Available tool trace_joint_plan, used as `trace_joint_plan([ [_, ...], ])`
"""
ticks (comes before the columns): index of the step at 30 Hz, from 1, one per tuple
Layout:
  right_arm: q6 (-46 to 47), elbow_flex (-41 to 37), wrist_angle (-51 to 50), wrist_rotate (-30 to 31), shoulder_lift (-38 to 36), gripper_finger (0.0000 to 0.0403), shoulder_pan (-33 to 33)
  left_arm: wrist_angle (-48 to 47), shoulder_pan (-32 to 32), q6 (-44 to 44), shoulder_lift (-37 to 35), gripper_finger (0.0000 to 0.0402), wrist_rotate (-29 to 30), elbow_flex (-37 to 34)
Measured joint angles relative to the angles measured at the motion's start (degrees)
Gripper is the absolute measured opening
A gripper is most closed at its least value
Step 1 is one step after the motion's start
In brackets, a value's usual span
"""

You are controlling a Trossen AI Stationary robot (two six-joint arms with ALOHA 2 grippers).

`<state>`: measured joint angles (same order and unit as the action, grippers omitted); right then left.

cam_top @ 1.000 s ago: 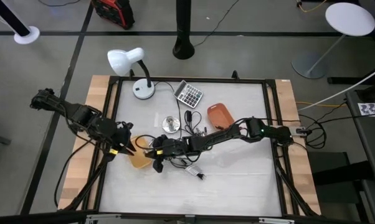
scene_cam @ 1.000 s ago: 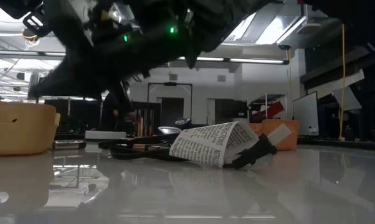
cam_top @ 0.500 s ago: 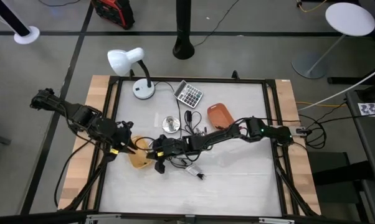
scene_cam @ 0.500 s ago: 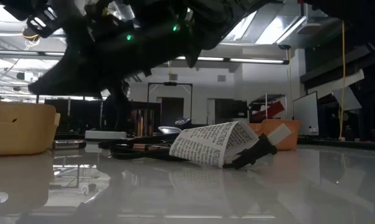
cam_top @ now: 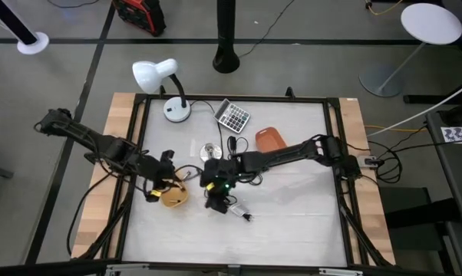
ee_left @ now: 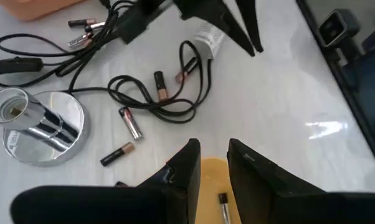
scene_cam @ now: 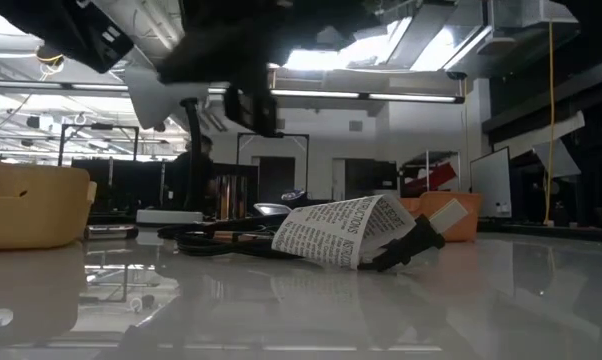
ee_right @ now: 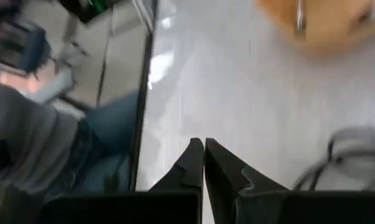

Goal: Sort batteries
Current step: Put the brown battery into the orange bin

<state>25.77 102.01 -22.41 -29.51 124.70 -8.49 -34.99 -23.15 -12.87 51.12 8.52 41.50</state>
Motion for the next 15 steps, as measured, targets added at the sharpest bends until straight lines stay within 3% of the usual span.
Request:
trace_joint_plan([
  [11, -0.6, 0.0, -13.2, 8.7, 0.7, 0.0014, -4.4, 1.4, 2.2, 2.3, 4.5, 0.0072, 0.1, 0.0],
  [15, 2.0, -0.1, -17.3, 10.4, 0.7, 0.0039, -4.0, 1.4, 2.2, 2.2, 4.5, 0.0072, 0.1, 0.0],
])
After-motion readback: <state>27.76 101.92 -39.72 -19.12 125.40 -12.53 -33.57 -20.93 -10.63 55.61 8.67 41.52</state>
